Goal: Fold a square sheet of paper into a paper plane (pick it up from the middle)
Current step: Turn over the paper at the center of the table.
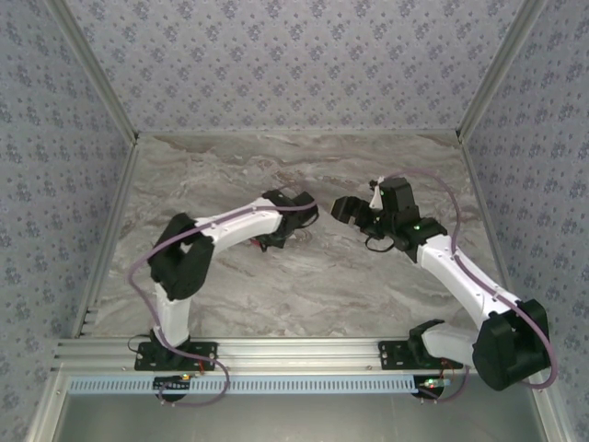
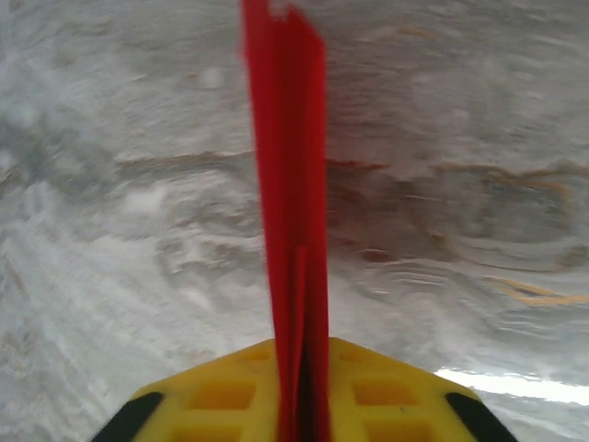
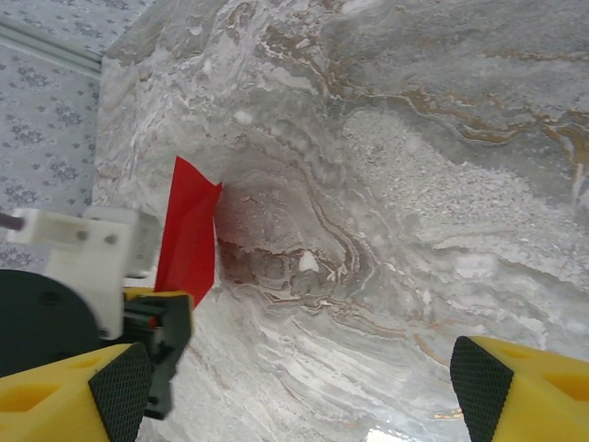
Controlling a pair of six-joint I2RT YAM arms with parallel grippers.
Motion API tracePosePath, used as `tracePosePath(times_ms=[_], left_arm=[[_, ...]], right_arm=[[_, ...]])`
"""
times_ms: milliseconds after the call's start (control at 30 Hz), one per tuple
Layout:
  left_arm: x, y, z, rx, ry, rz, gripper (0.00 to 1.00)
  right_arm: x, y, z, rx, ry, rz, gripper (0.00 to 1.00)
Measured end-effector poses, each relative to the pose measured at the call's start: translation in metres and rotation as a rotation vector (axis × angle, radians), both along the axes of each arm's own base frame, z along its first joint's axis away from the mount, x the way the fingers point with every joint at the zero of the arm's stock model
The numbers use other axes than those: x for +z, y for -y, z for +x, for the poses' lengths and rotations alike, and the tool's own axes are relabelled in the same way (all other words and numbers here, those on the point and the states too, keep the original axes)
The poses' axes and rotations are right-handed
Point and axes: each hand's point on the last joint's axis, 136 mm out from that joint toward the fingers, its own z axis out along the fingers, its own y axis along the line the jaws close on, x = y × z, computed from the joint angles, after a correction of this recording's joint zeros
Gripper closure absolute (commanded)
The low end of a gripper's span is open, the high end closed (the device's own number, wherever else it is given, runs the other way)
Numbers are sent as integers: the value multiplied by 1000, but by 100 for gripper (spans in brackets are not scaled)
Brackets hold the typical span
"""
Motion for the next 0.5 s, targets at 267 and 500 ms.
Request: tracePosePath(times_ms=[267, 500], left_arm=[[-7, 44, -11, -1, -75, -307, 31], [44, 39, -2, 70, -44, -740, 11]], right_arm=[[-12, 16, -4, -45, -7, -49, 11], [-20, 15, -5, -39, 5, -109, 14]])
